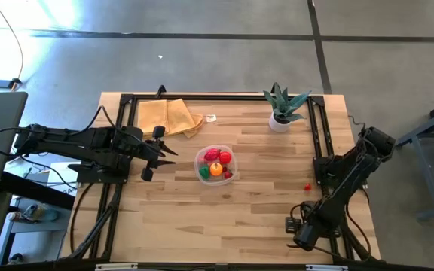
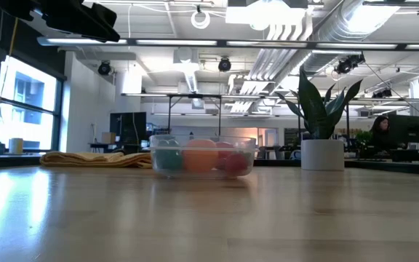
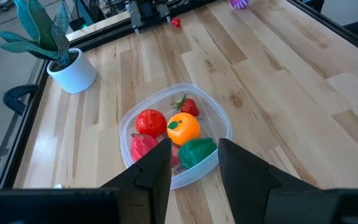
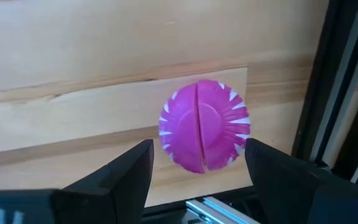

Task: Pick and placing Produce into tupperware
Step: Put the purple onion into the transparent bin

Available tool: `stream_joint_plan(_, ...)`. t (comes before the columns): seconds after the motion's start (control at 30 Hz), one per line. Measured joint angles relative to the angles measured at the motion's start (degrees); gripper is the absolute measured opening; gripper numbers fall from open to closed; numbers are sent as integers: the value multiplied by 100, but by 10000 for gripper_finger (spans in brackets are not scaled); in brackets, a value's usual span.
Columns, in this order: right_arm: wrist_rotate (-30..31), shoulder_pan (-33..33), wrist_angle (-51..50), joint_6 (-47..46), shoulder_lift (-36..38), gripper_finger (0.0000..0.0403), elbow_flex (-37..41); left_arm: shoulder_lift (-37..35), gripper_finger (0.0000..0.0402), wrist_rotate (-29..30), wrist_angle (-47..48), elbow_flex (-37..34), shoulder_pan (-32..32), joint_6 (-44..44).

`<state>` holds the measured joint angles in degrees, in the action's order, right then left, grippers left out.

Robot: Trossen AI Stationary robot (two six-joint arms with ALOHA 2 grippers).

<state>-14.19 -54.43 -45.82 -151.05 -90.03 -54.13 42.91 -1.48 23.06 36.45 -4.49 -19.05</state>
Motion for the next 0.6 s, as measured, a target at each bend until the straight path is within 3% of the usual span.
stream_joint_plan(0.6, 42, -27, 80, 1, -84, 246, 0, -1, 120, 0, -1, 0, 0, -2)
